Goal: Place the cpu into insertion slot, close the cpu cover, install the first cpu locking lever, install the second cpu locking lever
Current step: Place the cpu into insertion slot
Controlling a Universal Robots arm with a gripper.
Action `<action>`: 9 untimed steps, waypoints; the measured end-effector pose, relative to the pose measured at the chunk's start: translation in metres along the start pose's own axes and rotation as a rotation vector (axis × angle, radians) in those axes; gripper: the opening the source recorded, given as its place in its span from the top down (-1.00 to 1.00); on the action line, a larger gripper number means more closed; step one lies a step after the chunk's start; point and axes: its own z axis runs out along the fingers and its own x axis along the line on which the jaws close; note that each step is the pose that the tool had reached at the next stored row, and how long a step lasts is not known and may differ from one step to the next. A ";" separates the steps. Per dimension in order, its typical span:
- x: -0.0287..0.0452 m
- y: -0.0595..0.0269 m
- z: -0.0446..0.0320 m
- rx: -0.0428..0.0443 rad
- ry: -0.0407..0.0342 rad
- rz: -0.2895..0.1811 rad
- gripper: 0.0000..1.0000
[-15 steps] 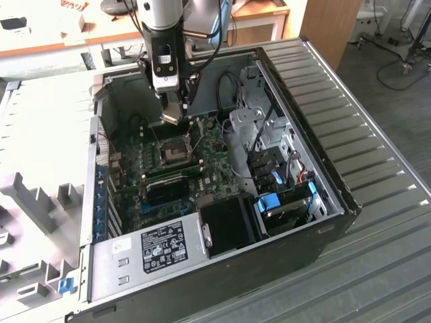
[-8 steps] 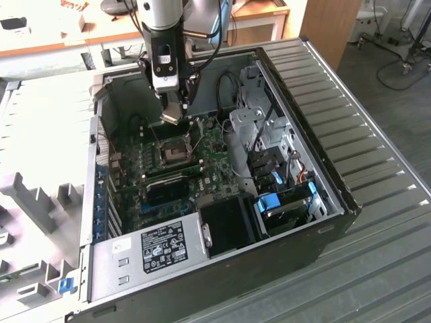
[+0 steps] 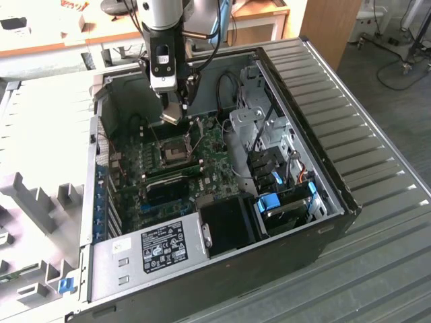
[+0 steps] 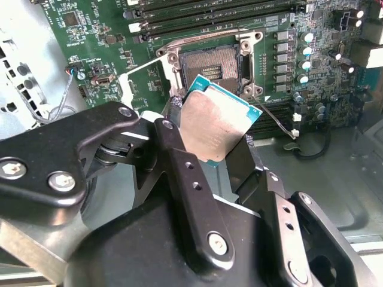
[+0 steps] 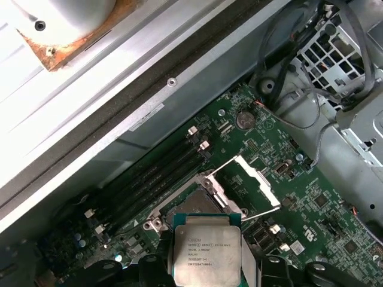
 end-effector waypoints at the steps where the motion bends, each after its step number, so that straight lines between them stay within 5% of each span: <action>1: 0.0000 0.0000 0.0000 0.0000 0.0000 0.000 -0.08; 9: 0.0000 0.0000 0.0002 -0.0010 -0.0042 0.048 -0.08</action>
